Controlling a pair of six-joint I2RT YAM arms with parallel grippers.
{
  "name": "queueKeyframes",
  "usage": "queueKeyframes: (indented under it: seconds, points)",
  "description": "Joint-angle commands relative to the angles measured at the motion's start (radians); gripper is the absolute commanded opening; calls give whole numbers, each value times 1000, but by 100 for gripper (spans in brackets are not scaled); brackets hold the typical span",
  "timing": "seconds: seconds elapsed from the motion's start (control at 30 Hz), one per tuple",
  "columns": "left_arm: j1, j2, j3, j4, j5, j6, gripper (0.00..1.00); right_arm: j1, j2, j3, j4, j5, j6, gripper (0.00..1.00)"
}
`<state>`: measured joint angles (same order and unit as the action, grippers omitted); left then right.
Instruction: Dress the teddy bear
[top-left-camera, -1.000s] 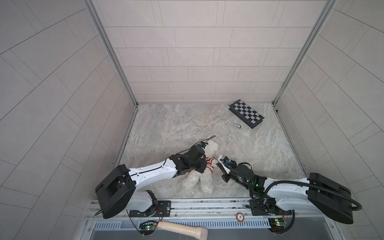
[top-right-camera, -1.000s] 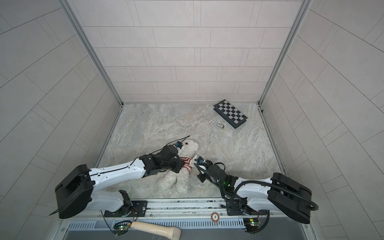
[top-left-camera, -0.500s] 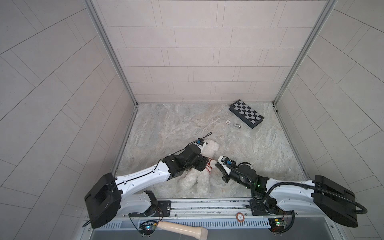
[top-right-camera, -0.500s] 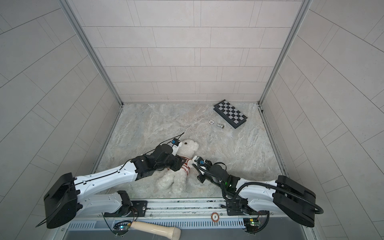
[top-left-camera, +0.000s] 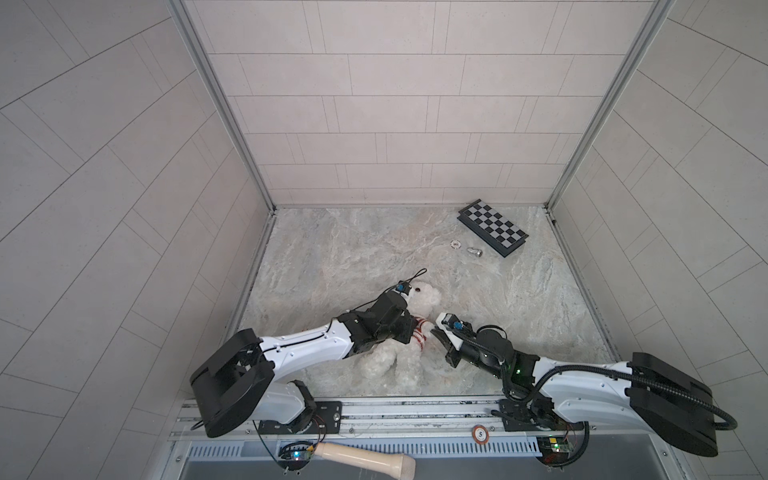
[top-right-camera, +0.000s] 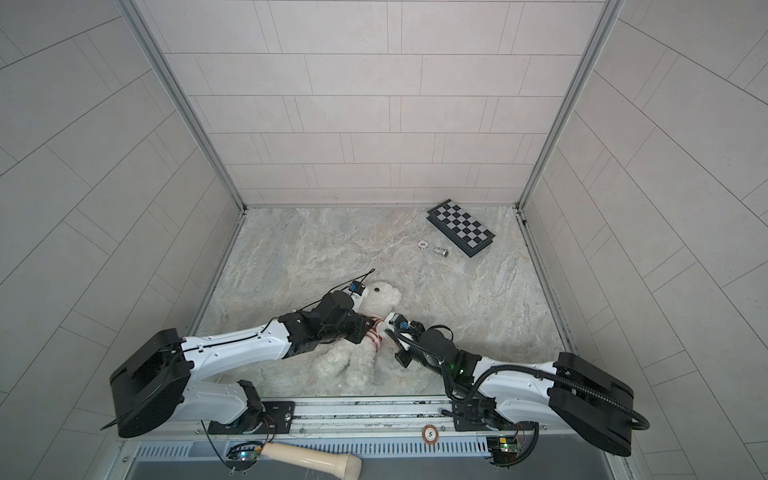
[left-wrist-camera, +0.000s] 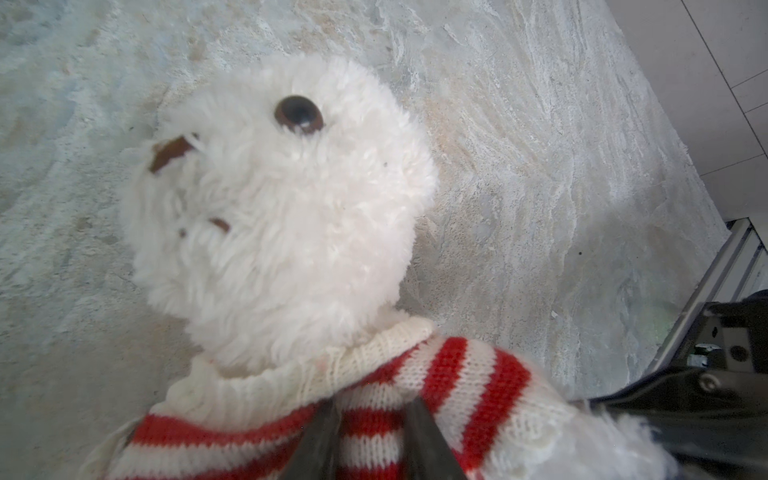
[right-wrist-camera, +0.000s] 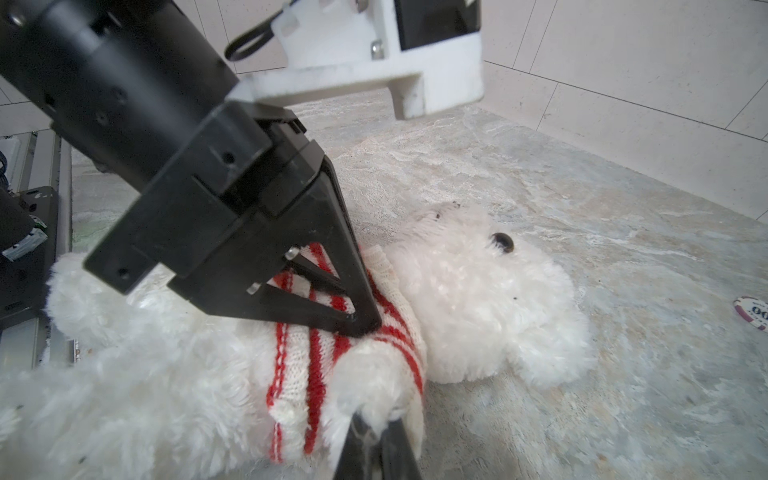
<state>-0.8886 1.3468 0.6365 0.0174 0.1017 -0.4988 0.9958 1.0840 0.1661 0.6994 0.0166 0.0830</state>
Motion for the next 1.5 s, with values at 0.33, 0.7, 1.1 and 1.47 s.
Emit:
queueKeyframes:
  seconds: [0.33,0.7,1.1,1.47]
  points:
    - [2,-419,-58,-198,-111,91,49,-6,-6,243,-206,104,239,0]
    - [0,-464,-59,-118,15,45,43,-8,42,512,-580,244,561,0]
    - [24,-351,-36,-37,-43,-25,48,-8,91,558,-637,275,686,0]
    - [44,-185,-11,109,36,-90,45,-8,55,509,-580,207,695,0]
